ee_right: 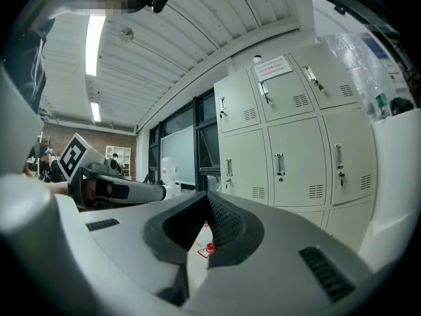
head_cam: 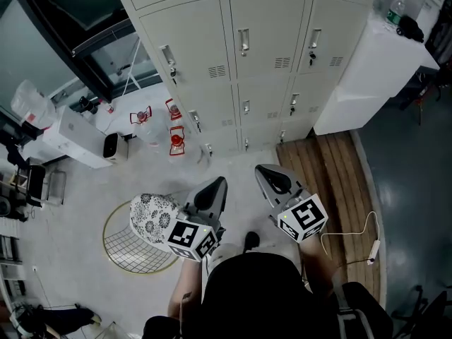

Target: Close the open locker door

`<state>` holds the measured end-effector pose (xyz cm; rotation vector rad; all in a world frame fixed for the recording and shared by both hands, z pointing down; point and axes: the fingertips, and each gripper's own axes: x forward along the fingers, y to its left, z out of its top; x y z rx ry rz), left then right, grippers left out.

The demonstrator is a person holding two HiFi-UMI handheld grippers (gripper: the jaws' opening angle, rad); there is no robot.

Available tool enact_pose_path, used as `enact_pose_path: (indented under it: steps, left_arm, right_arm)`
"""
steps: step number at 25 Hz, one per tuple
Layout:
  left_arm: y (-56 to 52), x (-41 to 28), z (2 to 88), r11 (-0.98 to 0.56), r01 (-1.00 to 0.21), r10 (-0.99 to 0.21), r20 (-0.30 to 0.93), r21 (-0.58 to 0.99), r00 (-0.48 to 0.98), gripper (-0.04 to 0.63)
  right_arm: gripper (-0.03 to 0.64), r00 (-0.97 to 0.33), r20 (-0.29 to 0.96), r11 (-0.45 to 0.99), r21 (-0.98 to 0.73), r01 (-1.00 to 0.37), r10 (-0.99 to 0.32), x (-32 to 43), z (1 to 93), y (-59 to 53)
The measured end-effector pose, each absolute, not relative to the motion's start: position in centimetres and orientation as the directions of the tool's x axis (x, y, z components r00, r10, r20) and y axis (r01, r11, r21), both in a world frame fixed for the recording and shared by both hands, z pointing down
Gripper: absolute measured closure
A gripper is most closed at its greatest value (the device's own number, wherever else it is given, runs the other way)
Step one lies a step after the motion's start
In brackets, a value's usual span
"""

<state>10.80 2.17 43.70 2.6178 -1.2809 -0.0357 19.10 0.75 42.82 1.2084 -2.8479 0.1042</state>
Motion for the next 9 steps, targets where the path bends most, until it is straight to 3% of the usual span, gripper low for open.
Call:
enact_pose_path:
  steps: [9]
  left_arm:
    - [1.4, 10.07, 43.77, -0.583, -0.783, -0.788, 0.083, 0.217, 0.61, 0.577]
  right_arm:
    - [0.612, -0.713, 0.072, 0.713, -0.027, -0.701, -0.698, 17.95, 42.88, 0.41]
